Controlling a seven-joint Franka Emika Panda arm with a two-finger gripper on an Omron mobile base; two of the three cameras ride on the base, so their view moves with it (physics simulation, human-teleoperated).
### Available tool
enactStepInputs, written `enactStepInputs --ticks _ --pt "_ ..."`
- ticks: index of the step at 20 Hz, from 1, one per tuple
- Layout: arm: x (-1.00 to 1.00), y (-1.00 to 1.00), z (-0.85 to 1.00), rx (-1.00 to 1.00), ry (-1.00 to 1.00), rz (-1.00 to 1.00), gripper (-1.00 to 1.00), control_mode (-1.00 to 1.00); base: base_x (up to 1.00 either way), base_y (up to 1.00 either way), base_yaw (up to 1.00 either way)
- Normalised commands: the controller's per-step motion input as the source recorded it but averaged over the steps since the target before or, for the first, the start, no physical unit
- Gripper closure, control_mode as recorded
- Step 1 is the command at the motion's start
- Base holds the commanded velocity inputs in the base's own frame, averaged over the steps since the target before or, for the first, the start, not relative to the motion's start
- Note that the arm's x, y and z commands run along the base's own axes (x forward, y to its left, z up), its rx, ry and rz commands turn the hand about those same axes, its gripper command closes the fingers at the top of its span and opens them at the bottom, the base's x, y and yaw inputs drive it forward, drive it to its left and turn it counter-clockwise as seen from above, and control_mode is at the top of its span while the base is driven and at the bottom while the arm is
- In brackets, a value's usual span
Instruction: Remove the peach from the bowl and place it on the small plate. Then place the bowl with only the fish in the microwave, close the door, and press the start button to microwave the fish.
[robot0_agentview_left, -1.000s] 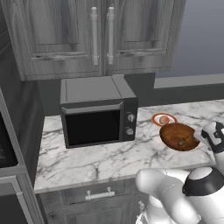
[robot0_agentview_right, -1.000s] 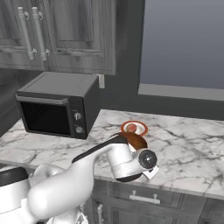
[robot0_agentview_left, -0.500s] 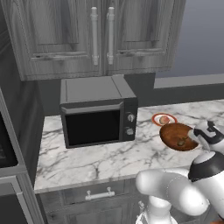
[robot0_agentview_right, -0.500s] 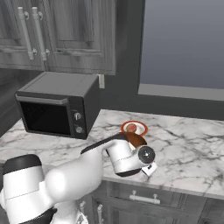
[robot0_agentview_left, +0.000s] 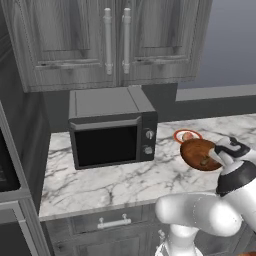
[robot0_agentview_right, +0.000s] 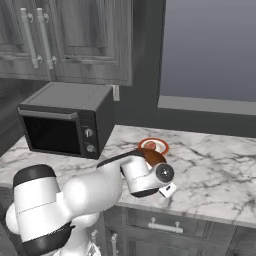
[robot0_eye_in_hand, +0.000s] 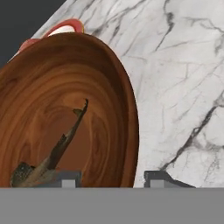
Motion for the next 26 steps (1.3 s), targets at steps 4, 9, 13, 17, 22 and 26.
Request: enactStepInputs --ticks 4,9,13,17,22,26 --pt "0.0 0.07 -0.01 0.0 0.0 0.0 1.0 -1.0 0.0 0.0 0.0" --pt "-0.35 0.04 0.57 0.0 -0.17 0.0 1.0 -1.0 0.0 0.0 0.0" --pt "-0.33 0.35 0.98 0.0 -0.13 0.07 1.0 -1.0 0.0 0.0 0.0" --pt "-0.38 0.66 0.97 0.0 0.0 0.08 1.0 -1.0 0.0 0.0 0.0" --pt "-0.48 0.58 0.71 0.0 0.03 0.11 1.0 -1.0 0.0 0.0 0.0" --pt "-0.37 0.38 0.33 0.01 0.0 0.09 1.0 -1.0 0.0 0.0 0.0"
